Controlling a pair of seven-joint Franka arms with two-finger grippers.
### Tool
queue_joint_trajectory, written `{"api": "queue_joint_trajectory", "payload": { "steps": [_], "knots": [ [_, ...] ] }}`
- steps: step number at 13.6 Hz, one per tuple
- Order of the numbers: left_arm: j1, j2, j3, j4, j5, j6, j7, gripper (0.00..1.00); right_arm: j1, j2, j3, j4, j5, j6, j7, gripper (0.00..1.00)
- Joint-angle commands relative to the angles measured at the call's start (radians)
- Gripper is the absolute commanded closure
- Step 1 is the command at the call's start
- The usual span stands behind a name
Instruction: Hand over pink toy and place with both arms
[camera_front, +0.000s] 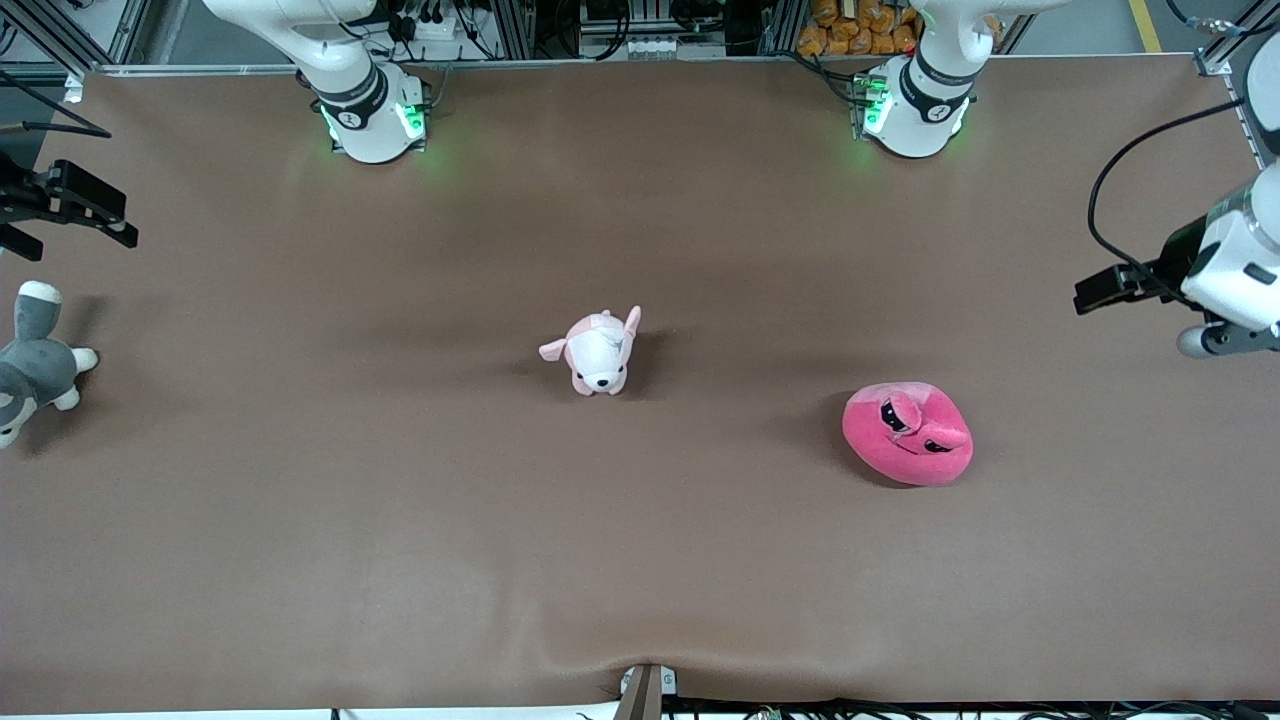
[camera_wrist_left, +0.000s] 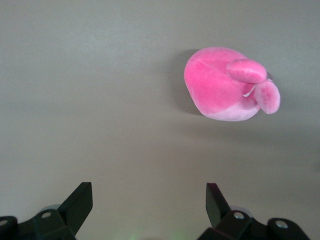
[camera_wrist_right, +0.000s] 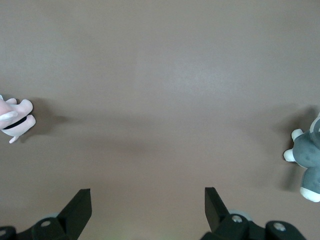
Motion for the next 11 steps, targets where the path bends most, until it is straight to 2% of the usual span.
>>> {"api": "queue_joint_trajectory", "payload": {
  "steps": [1,8,11],
  "knots": [
    [0.002,0.0,-0.002,0.009,-0.013,0.007,-0.043,0.0,-0.006,-0.007,0.007,0.001,0.001,-0.001,0.003,0.0],
    [0.015,0.031,-0.002,0.009,-0.016,0.063,-0.048,0.0,-0.008,-0.001,0.007,-0.016,0.012,-0.022,0.005,0.0],
    [0.01,0.06,-0.002,0.009,-0.016,0.092,-0.109,0.0,-0.002,0.022,0.007,-0.016,0.015,-0.018,0.044,0.0]
  ]
}}
